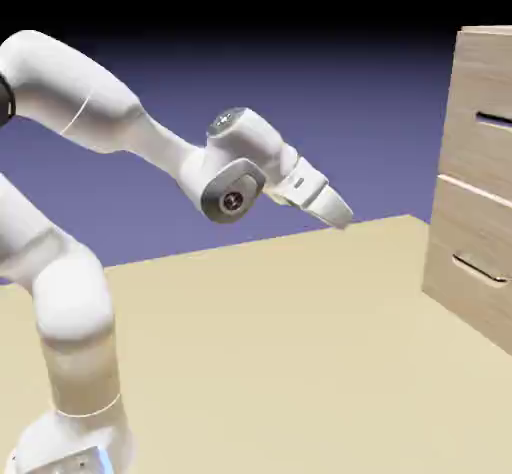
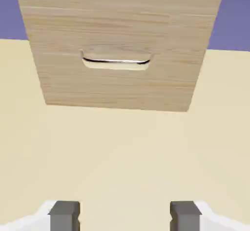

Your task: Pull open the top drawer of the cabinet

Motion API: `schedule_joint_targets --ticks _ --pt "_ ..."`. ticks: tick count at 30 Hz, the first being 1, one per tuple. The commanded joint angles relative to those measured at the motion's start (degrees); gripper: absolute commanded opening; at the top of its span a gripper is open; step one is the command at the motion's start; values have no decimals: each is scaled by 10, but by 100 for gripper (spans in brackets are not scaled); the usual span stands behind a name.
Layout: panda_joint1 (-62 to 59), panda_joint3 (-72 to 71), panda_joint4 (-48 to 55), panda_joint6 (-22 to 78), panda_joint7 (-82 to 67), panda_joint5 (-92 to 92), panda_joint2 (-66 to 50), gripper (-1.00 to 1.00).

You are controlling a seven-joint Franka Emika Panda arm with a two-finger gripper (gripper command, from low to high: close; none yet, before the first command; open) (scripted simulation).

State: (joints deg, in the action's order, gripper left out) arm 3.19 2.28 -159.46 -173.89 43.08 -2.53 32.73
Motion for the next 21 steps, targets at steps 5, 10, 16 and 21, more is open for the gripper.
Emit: schedule_joint_targets --ticks 5,10,16,21 --pt "104 95 64 5 26 -105 3 0" --pt "208 189 128 10 52 -210 6 0" --pt "332 303 204 15 83 -335 10 0" --pt "436 398 268 20 109 -440 13 0"
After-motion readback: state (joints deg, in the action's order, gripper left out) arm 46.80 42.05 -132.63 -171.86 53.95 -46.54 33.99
